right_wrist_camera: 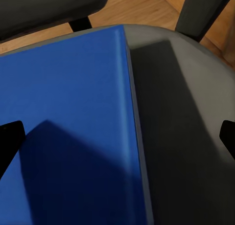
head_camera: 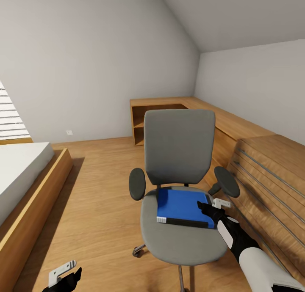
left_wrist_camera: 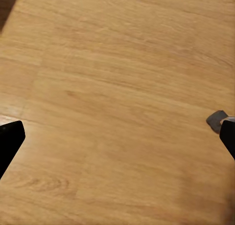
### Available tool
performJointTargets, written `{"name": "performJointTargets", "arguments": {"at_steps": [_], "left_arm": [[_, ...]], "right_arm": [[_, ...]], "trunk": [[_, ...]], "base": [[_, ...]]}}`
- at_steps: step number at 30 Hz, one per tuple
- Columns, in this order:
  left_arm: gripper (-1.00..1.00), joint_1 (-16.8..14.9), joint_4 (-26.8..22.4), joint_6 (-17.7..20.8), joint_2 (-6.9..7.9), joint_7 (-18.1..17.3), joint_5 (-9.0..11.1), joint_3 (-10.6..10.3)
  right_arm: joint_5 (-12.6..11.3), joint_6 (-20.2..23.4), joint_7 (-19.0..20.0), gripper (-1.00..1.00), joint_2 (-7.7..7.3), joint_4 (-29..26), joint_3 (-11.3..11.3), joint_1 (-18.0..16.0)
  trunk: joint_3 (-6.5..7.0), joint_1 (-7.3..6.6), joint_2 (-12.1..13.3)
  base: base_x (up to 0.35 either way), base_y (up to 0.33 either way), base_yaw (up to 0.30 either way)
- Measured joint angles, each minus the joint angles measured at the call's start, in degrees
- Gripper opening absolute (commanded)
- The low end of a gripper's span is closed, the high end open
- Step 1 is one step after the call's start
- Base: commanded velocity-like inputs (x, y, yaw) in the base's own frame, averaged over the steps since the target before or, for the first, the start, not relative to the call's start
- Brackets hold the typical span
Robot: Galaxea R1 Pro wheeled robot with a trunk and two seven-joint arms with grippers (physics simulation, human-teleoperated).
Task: In the bedroom, organize the workspace by keeping the computer under the desk, ensuring the monitor is on the desk, placing the keyboard on the desk next to the monitor, placing the mouse on the desk next to the keyboard, moving the folder from the swivel chair onto the desk next to the mouse, stacking the notebook on top of the folder with the pen on top of the notebook, and positioning the swivel chair next to the desk.
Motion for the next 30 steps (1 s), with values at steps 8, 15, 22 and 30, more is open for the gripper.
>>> {"name": "performJointTargets", "arguments": {"at_steps": [8, 15, 22, 30], "left_arm": [[1.0, 0.0, 0.0, 0.0, 0.0, 0.0, 0.02, 0.02], [1.0, 0.0, 0.0, 0.0, 0.0, -0.04, 0.03, 0.07], [1.0, 0.0, -0.01, 0.0, -0.09, -0.05, 0.03, -0.07], [1.0, 0.0, 0.0, 0.07, -0.17, 0.03, 0.02, -0.11]], "right_arm": [[-0.1, 0.0, 0.03, 1.0, 0.01, 0.01, 0.04, 0.0], [-0.07, 0.3, 0.0, 1.0, 0.0, -0.13, 0.0, 0.0], [-0.15, 0.47, 0.02, 1.0, 0.0, -0.45, 0.11, 0.0], [-0.21, 0.47, 0.09, 1.0, 0.01, -1.0, 0.12, 0.01]], "trunk": [[0.0, 0.0, 0.0], [0.0, 0.0, 0.0], [-0.17, 0.21, -0.39], [-0.54, 0.66, -1.21]], "base": [[0.0, 0.0, 0.0], [0.0, 0.0, 0.0], [0.0, 0.0, 0.0], [0.0, 0.0, 0.0]]}}
